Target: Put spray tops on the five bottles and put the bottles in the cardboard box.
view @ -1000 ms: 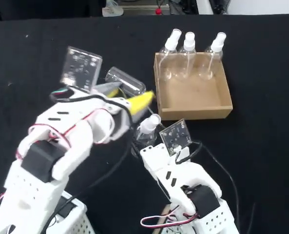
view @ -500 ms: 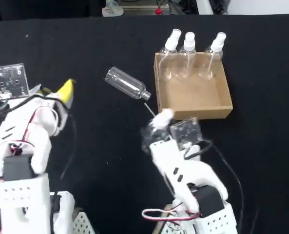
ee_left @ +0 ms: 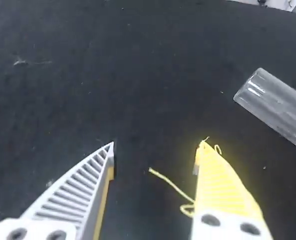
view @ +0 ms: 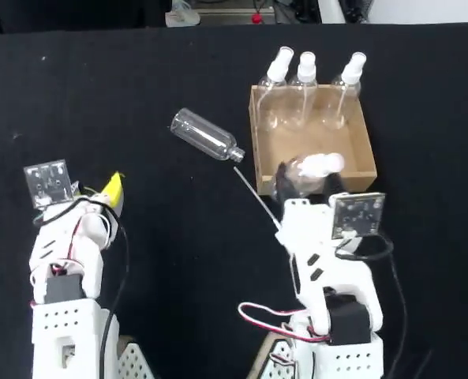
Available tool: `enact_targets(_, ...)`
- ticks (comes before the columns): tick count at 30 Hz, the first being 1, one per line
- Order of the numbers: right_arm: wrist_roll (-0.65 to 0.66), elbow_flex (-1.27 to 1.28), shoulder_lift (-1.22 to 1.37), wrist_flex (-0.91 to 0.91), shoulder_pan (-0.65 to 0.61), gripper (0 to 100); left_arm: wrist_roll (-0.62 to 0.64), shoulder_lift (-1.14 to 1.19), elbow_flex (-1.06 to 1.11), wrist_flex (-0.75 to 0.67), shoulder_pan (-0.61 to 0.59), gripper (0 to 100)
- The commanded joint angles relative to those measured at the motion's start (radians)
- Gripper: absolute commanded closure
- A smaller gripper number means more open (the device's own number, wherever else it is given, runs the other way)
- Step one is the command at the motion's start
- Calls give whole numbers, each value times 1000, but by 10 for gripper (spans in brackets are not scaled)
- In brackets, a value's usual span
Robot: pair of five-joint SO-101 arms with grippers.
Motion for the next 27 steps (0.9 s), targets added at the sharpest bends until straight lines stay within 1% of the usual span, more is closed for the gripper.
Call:
enact_targets(1,3,-50,-97,-91,23,987,6,-66,19,-25,2,747)
enact_targets(5,3,-51,-96,-183,23,987,6,-130,76,-26,2,747)
enact_targets(11,3,-45,-93,-265,20,987,6,-250,148,-26,4,747)
enact_targets(15,5,-82,-1,-351,23,987,6,-298,153,8,4,747)
enact_targets(18,5,-170,165,-384,21,987,6,-302,153,17,4,747)
enact_targets(23,-3,-395,559,-397,18,987,6,-302,153,17,4,747)
enact_targets(27,-3,-509,866,-489,25,987,6,-302,153,18,4,747)
